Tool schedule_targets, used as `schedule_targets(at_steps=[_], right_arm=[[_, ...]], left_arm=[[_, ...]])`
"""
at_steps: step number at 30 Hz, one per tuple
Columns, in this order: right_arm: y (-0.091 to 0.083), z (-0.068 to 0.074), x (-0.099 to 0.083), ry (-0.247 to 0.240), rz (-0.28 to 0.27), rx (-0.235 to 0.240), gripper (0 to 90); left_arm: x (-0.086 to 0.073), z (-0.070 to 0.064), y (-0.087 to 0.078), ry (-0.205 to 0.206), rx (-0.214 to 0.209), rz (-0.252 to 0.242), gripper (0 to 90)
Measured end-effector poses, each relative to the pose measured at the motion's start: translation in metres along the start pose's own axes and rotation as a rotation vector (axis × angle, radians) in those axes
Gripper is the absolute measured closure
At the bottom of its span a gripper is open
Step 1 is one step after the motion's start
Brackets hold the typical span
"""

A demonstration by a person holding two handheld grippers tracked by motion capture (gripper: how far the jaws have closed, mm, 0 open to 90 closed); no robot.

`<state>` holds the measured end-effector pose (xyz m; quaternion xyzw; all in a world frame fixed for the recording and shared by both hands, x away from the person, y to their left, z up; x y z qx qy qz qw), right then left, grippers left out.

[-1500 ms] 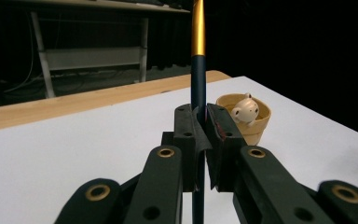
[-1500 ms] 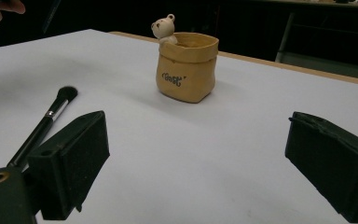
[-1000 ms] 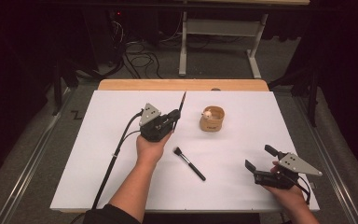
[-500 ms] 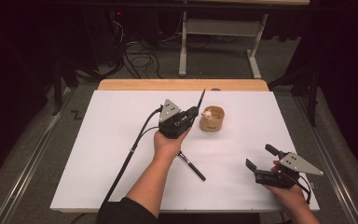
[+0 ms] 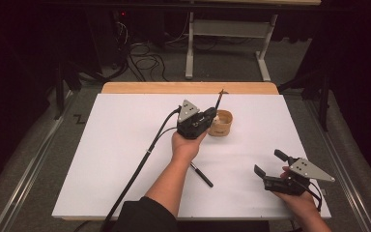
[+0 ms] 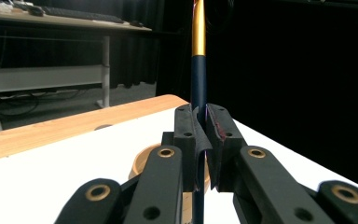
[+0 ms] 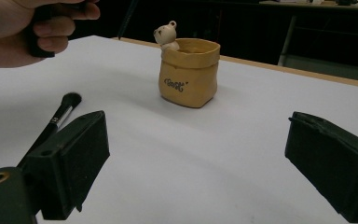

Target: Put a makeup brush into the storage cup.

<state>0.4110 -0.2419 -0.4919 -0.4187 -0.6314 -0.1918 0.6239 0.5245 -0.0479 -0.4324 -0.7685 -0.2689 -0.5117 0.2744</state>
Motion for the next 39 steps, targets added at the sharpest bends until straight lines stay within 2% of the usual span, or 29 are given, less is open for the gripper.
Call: schedule_targets(at_steps=[7, 23, 39], right_arm=[[0.000, -0.001, 0.000, 0.002, -0.006, 0.004, 6.7], [0.002, 0.001, 0.000, 0.022, -0.013, 0.021, 6.8], [0.001, -0.001, -0.001, 0.038, -0.015, 0.021, 6.8]], left_arm=[[0.005, -0.003, 0.013, -0.031, -0.010, -0.021, 83.4], [0.010, -0.005, 0.036, -0.007, 0.006, -0.016, 83.5], [0.015, -0.010, 0.059, 0.000, 0.003, -0.028, 83.4]])
Point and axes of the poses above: each handheld gripper's, and its own axes: y roughly forward along the jaws, x roughly out of its top, z roughly to its left, the point moved 10 cm from there along y, roughly forward along the jaws, and after that the axes turned 8 degrees about -y, right-handed, at the moved point
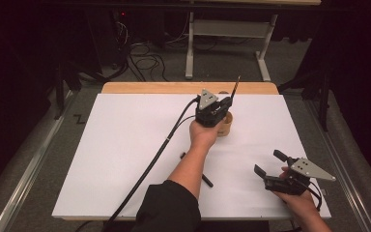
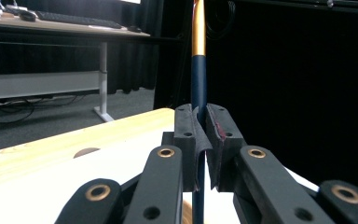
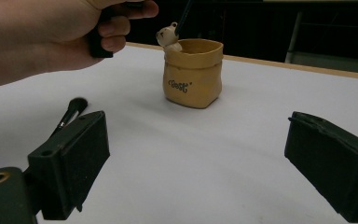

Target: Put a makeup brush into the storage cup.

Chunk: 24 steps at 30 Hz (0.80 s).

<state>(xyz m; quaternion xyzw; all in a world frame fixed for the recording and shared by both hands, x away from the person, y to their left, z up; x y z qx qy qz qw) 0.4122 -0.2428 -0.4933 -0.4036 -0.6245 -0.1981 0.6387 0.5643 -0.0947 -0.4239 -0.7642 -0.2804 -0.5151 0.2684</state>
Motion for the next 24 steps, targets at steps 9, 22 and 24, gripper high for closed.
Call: schedule_targets(at_steps=[9, 22, 24], right_arm=[[0.000, 0.000, 0.000, 0.002, 0.001, 0.000, 6.9], [0.000, 0.001, -0.001, 0.002, 0.003, 0.005, 6.9], [0.001, 0.001, -0.001, 0.003, 0.001, 0.004, 6.9]], left_arm=[[0.002, 0.001, 0.005, 0.024, 0.015, -0.021, 83.4], [-0.006, 0.000, 0.010, 0.028, 0.016, -0.014, 83.4], [-0.008, 0.000, 0.010, 0.034, 0.017, -0.008, 83.3]])
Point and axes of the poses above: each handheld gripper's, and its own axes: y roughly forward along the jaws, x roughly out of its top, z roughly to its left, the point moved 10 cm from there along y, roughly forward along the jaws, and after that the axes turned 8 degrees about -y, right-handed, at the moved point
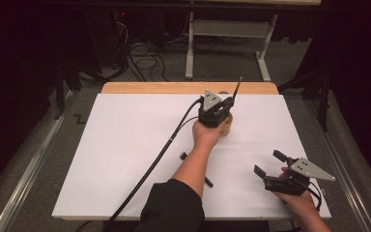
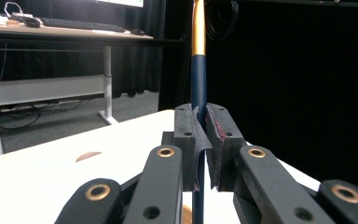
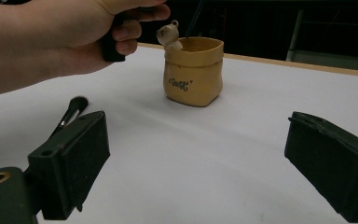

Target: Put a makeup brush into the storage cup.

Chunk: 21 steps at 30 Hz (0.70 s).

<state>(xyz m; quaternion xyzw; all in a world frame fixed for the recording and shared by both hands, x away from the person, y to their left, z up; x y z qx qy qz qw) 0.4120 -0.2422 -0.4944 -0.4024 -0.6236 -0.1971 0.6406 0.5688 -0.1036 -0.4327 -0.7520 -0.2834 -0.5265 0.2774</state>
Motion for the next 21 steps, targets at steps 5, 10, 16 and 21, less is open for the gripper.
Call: schedule_targets(at_steps=[5, 10, 16, 21], right_arm=[[0.000, 0.000, 0.000, 0.001, -0.001, 0.002, 6.9], [0.000, 0.001, 0.000, 0.001, -0.001, 0.004, 6.9], [-0.001, 0.001, 0.001, 0.009, -0.004, 0.006, 7.0], [0.000, 0.001, 0.001, 0.010, -0.004, 0.007, 7.0]], left_arm=[[-0.004, -0.001, 0.002, 0.008, 0.001, 0.008, 83.4], [-0.007, -0.001, 0.002, 0.021, 0.010, 0.004, 83.4], [-0.013, 0.003, 0.000, 0.028, 0.027, 0.004, 83.4], [-0.017, 0.006, -0.001, 0.027, 0.040, 0.002, 83.4]])
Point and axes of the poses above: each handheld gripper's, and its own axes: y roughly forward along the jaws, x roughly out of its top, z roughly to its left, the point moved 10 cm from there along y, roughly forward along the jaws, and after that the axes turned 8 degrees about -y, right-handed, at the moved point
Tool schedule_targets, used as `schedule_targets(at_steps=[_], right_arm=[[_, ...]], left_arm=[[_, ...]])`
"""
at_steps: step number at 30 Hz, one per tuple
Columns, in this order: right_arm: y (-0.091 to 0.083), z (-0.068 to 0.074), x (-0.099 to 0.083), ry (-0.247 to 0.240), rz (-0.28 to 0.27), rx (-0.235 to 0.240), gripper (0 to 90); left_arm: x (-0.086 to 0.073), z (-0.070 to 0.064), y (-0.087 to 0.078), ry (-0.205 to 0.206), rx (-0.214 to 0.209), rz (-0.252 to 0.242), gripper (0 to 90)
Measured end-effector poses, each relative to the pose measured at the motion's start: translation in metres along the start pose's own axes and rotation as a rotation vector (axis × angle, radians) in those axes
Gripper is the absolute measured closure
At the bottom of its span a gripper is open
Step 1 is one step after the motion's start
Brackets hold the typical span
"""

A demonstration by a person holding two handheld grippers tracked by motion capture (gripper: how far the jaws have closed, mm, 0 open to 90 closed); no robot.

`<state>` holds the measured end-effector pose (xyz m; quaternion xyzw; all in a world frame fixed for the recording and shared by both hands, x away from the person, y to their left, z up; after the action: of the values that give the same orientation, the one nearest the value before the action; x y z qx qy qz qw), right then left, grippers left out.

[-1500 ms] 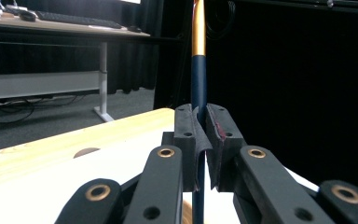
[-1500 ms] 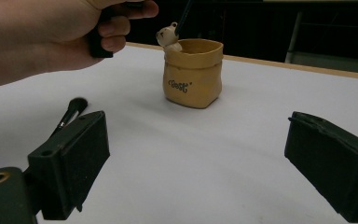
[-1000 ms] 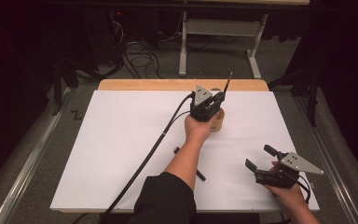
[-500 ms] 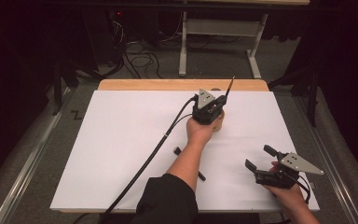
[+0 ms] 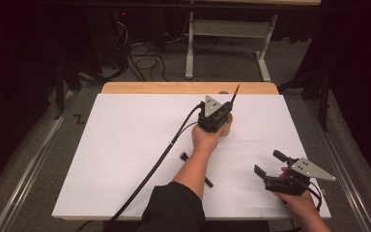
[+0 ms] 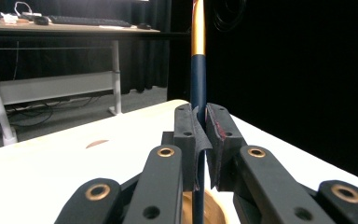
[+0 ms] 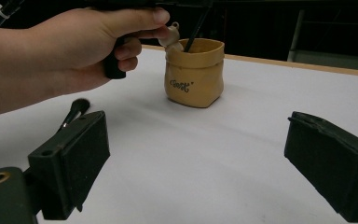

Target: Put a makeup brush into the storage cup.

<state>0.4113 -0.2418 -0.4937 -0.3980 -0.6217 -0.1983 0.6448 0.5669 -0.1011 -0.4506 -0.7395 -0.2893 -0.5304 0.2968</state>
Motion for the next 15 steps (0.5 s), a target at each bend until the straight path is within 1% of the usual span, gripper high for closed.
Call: schedule_targets(at_steps=[2, 3, 8, 10, 15], right_arm=[[0.0002, 0.0003, 0.0001, 0.000, 0.000, 0.001, 7.0], [0.0005, 0.0006, 0.0000, -0.002, 0.000, 0.002, 7.0], [0.0006, 0.0010, -0.0006, -0.002, 0.003, 0.003, 7.0], [0.0006, 0.0013, -0.0008, -0.001, 0.004, 0.004, 7.0], [0.0012, 0.0015, -0.0009, -0.004, 0.002, 0.007, 7.0]], left_arm=[[-0.0010, -0.0001, -0.0003, 0.000, 0.004, -0.004, 83.4], [-0.0031, -0.0003, -0.0002, 0.012, 0.013, -0.001, 83.4], [-0.0035, 0.0007, -0.0016, 0.017, 0.029, -0.020, 83.4], [-0.0040, 0.0009, -0.0018, 0.025, 0.036, -0.025, 83.4], [-0.0064, 0.0001, -0.0013, 0.034, 0.041, -0.025, 83.4]])
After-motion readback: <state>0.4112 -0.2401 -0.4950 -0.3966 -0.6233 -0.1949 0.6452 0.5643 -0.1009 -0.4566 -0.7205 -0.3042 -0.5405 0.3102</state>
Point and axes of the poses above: each handheld gripper's, and its own axes: y roughly forward along the jaws, x roughly out of its top, z roughly to its left, the point moved 10 cm from there along y, roughly forward along the jaws, and after that the axes turned 8 degrees about -y, right-handed, at the moved point
